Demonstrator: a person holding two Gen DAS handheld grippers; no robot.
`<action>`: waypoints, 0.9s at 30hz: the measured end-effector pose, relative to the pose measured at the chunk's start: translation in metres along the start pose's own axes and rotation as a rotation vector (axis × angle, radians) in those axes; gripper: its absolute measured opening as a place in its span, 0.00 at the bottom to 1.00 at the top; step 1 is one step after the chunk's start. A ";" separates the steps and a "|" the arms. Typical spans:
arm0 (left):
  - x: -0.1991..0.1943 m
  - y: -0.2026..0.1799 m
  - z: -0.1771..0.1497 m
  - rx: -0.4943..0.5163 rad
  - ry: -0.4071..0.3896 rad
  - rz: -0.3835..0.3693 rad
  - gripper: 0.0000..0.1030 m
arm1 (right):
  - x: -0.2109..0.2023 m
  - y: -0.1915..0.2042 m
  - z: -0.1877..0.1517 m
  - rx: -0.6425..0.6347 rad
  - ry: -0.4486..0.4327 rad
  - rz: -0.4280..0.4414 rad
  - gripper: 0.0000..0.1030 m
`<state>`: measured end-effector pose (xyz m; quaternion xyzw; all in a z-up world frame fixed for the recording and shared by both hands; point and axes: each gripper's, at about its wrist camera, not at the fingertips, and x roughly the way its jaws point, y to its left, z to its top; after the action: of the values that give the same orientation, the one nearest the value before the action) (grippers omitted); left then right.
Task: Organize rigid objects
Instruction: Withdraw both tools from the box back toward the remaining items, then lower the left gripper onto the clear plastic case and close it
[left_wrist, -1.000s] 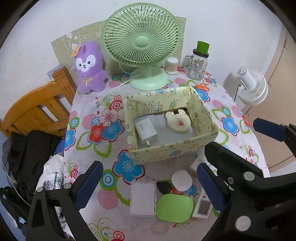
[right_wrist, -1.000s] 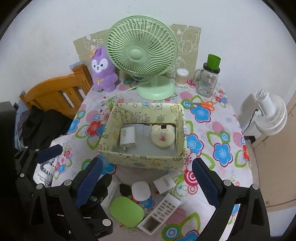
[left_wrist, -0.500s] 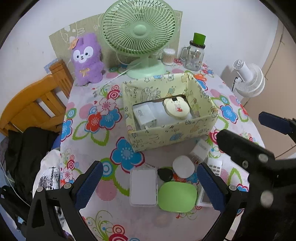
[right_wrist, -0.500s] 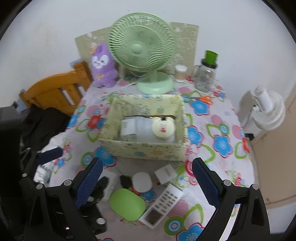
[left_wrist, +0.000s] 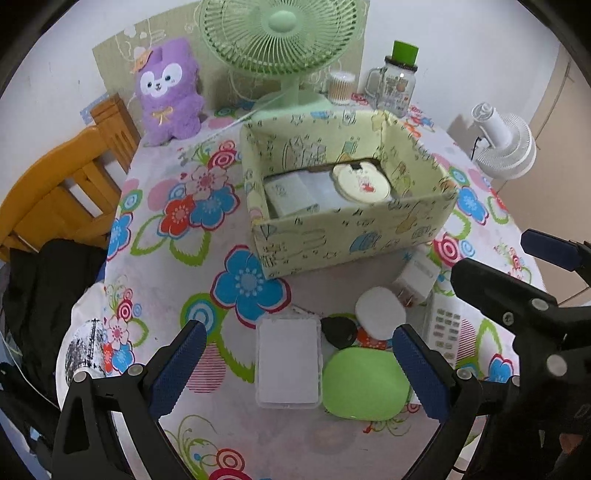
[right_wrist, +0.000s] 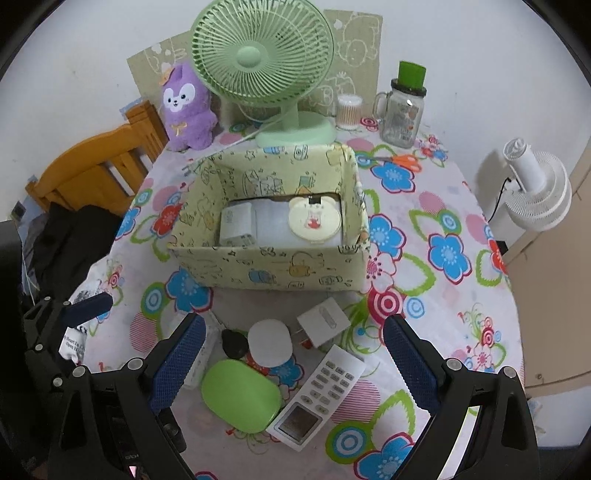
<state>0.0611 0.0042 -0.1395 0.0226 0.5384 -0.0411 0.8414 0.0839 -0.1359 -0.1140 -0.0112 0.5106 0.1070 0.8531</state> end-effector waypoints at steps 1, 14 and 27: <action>0.002 0.000 -0.001 -0.001 0.003 0.002 0.99 | 0.002 0.000 -0.001 0.001 0.002 0.001 0.95; 0.034 0.005 -0.012 -0.026 0.066 0.022 0.96 | 0.035 -0.007 -0.015 -0.003 0.058 0.004 0.95; 0.060 0.010 -0.017 -0.042 0.113 0.046 0.92 | 0.069 -0.006 -0.024 -0.022 0.119 0.037 0.92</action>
<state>0.0720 0.0126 -0.2011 0.0195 0.5853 -0.0090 0.8106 0.0957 -0.1328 -0.1858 -0.0176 0.5595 0.1276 0.8187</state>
